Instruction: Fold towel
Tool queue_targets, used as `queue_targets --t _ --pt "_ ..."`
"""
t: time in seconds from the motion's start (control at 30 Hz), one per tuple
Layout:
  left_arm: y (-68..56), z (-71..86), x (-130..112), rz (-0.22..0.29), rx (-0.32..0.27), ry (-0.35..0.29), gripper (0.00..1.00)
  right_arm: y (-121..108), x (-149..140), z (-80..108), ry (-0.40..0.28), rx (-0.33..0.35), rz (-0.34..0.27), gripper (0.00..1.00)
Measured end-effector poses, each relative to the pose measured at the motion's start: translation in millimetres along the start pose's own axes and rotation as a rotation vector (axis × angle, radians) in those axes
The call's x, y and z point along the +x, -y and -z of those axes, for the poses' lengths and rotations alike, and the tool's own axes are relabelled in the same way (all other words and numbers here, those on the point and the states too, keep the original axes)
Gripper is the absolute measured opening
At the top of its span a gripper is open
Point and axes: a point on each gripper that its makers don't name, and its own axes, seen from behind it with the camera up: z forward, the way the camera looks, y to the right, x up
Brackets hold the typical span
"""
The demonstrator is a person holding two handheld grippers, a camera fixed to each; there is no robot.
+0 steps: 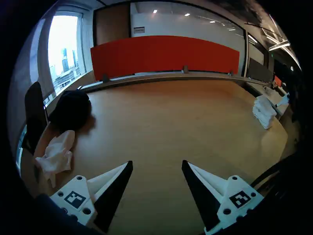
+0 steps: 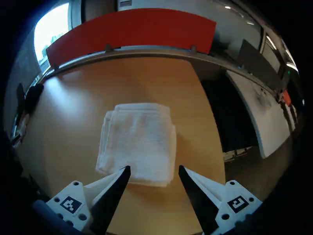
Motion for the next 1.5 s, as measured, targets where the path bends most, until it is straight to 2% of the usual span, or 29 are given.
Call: queue_targets --t 0.27,0.4,0.8,1.0,1.3,1.5 --pt "1.4 1.0 0 0.021 0.008 -0.005 0.93 8 29 4.6 -0.168 -0.034 -0.11 0.95" --pt "0.8 1.4 -1 0.026 0.009 -0.004 0.93 10 40 9.2 -0.236 -0.054 -0.139 0.95" --pt "1.6 0.6 2 0.048 0.019 -0.012 0.93 19 68 20.8 -0.376 -0.09 -0.146 0.95" --pt "1.5 0.6 4 0.055 0.022 -0.014 0.93 29 96 36.9 -0.497 -0.077 -0.156 0.95" --pt "0.4 0.0 4 0.057 0.021 -0.015 0.93 46 140 69.9 -0.684 -0.063 -0.139 0.95" --pt "1.4 -0.8 8 0.066 0.028 -0.029 0.93 59 151 77.7 -0.723 -0.055 -0.122 0.95"
